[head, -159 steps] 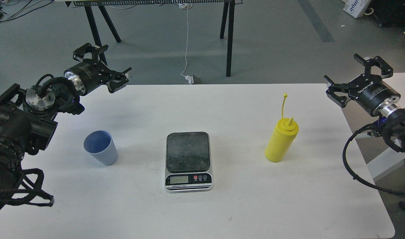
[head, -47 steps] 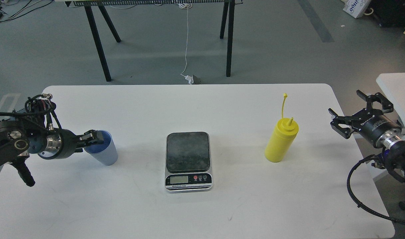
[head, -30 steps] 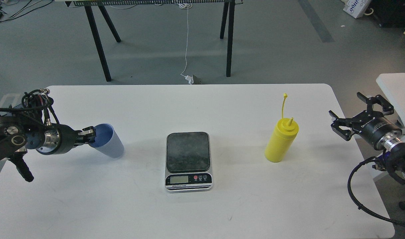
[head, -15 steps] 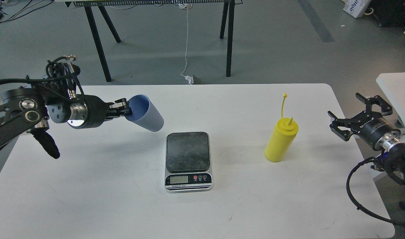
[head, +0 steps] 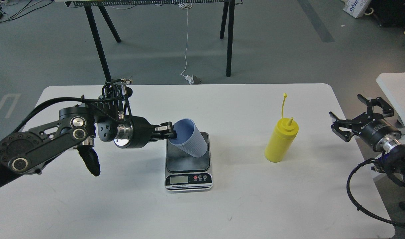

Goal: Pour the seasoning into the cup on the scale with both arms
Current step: 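Lift the blue cup with the left gripper and carry it onto the scale, then open the left gripper, release the cup, and withdraw the left arm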

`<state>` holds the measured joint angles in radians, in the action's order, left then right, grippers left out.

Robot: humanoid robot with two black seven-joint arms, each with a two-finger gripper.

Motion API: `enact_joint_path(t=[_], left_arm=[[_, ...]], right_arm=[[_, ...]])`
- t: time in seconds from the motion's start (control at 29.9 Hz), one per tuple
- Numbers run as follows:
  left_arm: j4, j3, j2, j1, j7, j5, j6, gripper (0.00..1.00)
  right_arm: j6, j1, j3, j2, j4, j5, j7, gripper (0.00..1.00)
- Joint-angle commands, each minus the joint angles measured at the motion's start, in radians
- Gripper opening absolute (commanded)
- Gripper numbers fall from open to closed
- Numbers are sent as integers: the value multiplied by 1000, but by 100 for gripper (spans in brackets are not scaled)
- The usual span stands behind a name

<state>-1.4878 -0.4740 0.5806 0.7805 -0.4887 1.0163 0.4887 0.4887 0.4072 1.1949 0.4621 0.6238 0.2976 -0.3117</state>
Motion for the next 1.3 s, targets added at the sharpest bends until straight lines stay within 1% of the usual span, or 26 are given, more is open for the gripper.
enact_joint_path(t=[0.0, 0.3, 0.67, 0.87, 1.07, 1.27], left_arm=[[21, 0, 1, 2, 0, 5, 0, 5], [29, 2, -10, -4, 0, 8, 0, 5], [78, 2, -50, 0, 0, 10, 0, 8], [92, 3, -50, -1, 0, 8, 0, 12], [93, 3, -45, -3, 0, 8, 0, 14], [93, 2, -44, 3, 0, 1, 0, 21]], right_arm=[[0, -2, 0, 0, 1, 0, 2, 99], [0, -2, 0, 0, 1, 0, 5, 99], [0, -7, 0, 1, 1, 0, 6, 99], [0, -8, 0, 1, 1, 0, 8, 99], [0, -10, 0, 1, 1, 0, 8, 99], [0, -10, 0, 1, 1, 0, 8, 99]])
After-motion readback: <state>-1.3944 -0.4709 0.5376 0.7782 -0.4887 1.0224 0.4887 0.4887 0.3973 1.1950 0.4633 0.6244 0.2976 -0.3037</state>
